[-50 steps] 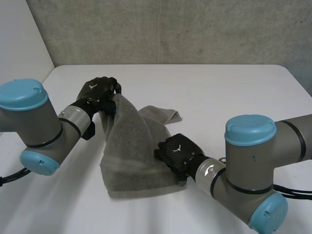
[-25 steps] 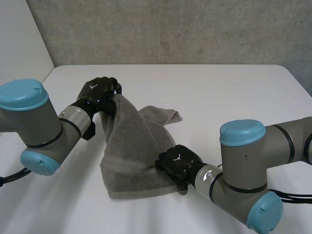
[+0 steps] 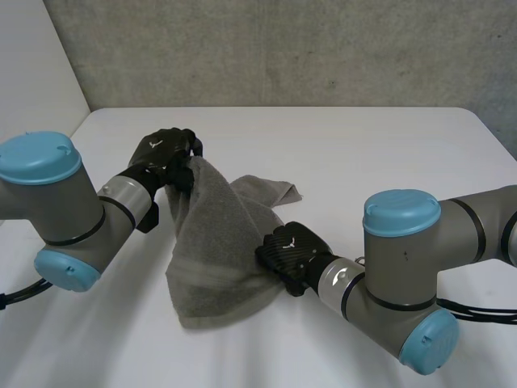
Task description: Fold the towel.
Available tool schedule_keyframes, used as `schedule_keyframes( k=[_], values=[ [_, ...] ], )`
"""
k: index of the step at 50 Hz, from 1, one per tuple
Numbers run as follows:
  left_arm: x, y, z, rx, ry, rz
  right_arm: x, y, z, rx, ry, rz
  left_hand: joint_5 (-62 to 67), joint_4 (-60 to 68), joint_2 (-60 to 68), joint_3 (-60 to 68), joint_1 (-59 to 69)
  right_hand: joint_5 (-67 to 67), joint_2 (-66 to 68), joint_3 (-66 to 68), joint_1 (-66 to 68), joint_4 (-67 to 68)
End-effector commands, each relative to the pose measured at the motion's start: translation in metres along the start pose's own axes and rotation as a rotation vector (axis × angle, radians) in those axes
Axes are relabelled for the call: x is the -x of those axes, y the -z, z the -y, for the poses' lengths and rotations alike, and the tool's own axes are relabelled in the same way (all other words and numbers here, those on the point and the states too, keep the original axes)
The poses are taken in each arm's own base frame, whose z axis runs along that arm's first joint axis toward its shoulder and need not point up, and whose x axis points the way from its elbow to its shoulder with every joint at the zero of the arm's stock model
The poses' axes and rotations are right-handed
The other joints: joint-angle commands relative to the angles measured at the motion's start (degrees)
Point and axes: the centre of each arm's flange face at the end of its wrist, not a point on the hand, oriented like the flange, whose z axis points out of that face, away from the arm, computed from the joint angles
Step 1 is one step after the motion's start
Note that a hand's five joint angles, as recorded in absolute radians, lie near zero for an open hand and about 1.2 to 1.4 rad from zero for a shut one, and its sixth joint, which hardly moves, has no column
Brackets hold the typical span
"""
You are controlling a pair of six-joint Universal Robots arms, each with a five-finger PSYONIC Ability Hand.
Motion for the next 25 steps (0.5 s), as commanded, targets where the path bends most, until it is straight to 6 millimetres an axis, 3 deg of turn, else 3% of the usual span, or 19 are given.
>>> schedule_keyframes(
  k=[1,5,6,13,16,18,19,21,22,24,25],
  values=[
    [-0.002,0.000,0.000,0.000,0.000,-0.004,0.005,-0.002,-0.003,-0.001,-0.008,0.032,-20.4,-10.4,-12.9,-11.4,-9.3,7.2,6.8,7.0,6.8,7.0],
    [-0.002,0.000,0.000,0.002,0.000,-0.007,0.010,-0.003,-0.006,-0.004,-0.017,0.068,-20.4,-10.4,-12.9,-11.4,-9.3,16.9,16.4,16.6,16.4,16.6],
    [-0.002,0.000,-0.001,0.003,0.000,-0.007,0.011,-0.004,-0.007,-0.005,-0.018,0.076,-20.4,-10.4,-12.9,-11.4,-9.3,24.9,24.4,24.6,24.4,24.6],
    [-0.002,0.000,0.000,0.000,0.001,-0.004,0.007,-0.002,-0.001,-0.024,-0.021,0.069,-20.4,-10.4,-12.9,-11.4,-9.3,26.4,25.9,26.1,25.9,26.1],
    [-0.001,-0.001,0.002,-0.006,0.000,-0.003,-0.004,0.007,0.017,-0.067,-0.012,0.028,-20.4,-10.4,-12.9,-11.4,-9.3,26.4,25.9,26.1,25.9,26.1],
    [-0.001,-0.002,0.011,-0.027,-0.006,-0.002,-0.020,0.020,0.039,-0.126,0.008,-0.028,-20.4,-10.4,-12.9,-11.4,-9.3,26.4,25.9,26.1,25.9,26.1],
    [-0.001,-0.002,0.011,-0.027,-0.006,-0.002,-0.020,0.020,0.039,-0.126,0.008,-0.028,-20.4,-10.4,-12.9,-11.4,-9.3,26.4,25.9,26.1,25.9,26.1],
    [-0.004,0.000,0.035,-0.085,-0.007,-0.007,-0.053,0.029,0.050,-0.162,0.009,-0.118,-20.4,-10.4,-12.9,-11.4,-9.3,26.4,25.9,26.1,25.9,26.1],
    [-0.004,0.000,0.036,-0.085,-0.007,-0.007,-0.053,0.029,0.051,-0.162,0.009,-0.118,-20.4,-10.4,-12.9,-11.4,-9.3,26.4,25.9,26.1,25.9,26.1],
    [-0.006,0.004,0.066,-0.154,0.003,-0.009,-0.084,0.039,0.073,-0.228,0.025,-0.215,-20.4,-10.4,-12.9,-11.4,-9.3,26.4,25.9,26.1,25.9,26.1],
    [-0.006,0.004,0.066,-0.155,0.003,-0.009,-0.085,0.039,0.073,-0.228,0.025,-0.215,-20.4,-10.4,-12.9,-11.4,-9.3,26.4,25.9,26.1,25.9,26.1]
  ],
)
